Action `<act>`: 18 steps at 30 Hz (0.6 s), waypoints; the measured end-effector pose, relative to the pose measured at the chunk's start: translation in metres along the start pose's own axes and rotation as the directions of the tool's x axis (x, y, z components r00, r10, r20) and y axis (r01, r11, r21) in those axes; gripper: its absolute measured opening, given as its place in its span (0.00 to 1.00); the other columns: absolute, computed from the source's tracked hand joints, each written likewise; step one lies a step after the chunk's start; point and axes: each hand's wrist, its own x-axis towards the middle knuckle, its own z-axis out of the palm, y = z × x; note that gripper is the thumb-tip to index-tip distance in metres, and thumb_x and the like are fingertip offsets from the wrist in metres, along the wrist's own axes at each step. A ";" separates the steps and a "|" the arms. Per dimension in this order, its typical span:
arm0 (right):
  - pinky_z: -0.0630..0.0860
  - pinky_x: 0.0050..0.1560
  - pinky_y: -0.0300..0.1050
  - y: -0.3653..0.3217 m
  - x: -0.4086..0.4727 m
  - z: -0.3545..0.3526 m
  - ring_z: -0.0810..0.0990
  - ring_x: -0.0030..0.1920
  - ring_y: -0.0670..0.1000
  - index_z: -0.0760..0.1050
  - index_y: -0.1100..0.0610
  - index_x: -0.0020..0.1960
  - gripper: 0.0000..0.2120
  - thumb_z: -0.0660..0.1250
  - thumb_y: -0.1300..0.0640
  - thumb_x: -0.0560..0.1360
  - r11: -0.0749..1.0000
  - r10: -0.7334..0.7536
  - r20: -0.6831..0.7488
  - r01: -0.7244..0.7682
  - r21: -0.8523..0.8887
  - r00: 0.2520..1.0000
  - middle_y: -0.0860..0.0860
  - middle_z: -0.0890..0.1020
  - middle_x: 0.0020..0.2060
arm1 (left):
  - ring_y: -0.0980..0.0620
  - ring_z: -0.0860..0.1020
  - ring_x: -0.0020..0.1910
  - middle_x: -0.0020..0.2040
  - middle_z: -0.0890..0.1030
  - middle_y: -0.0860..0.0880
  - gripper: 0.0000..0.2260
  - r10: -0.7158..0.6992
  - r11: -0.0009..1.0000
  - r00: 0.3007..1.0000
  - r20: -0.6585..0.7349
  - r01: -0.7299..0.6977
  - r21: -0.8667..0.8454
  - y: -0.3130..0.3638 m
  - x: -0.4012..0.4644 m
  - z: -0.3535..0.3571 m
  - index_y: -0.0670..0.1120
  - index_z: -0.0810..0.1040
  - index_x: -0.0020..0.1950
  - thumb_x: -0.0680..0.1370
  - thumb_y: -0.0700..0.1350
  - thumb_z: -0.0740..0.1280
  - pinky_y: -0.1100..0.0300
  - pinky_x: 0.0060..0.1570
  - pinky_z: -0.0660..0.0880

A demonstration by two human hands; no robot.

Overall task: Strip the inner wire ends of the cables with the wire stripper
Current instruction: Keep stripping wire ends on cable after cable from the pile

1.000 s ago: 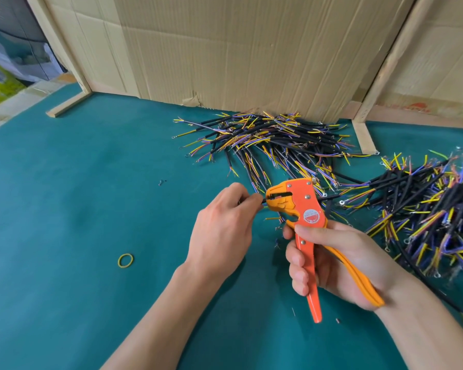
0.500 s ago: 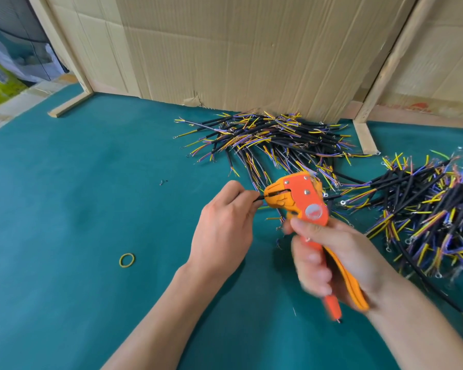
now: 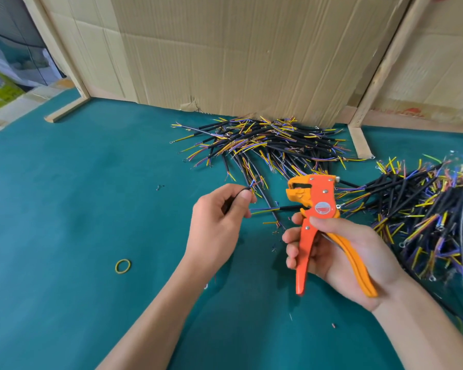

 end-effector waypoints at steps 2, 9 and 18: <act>0.80 0.43 0.59 0.001 0.000 0.001 0.81 0.40 0.64 0.81 0.64 0.55 0.22 0.82 0.57 0.65 0.999 0.042 0.060 -0.040 -0.030 0.997 0.70 0.81 0.47 | 0.55 0.64 0.26 0.31 0.73 0.53 0.10 -0.099 0.979 0.991 0.092 0.113 -0.167 0.003 0.000 -0.001 0.50 0.81 0.40 0.79 0.49 0.65 0.65 0.26 0.61; 0.78 0.43 0.59 0.002 -0.002 0.004 0.80 0.39 0.63 0.78 0.64 0.59 0.18 0.76 0.60 0.73 0.992 0.107 0.242 -0.088 -0.085 0.964 0.67 0.80 0.44 | 0.55 0.59 0.26 0.31 0.66 0.49 0.16 -0.193 0.907 0.922 0.335 0.298 -0.298 0.011 -0.002 -0.001 0.49 0.80 0.36 0.84 0.41 0.63 0.68 0.22 0.57; 0.76 0.37 0.56 0.002 -0.005 0.002 0.78 0.34 0.60 0.78 0.63 0.57 0.16 0.76 0.61 0.72 0.991 0.123 0.278 -0.104 -0.081 0.953 0.62 0.77 0.38 | 0.55 0.58 0.26 0.32 0.64 0.47 0.14 -0.161 0.901 0.910 0.381 0.293 -0.319 0.010 -0.001 -0.005 0.49 0.79 0.37 0.83 0.42 0.64 0.69 0.22 0.56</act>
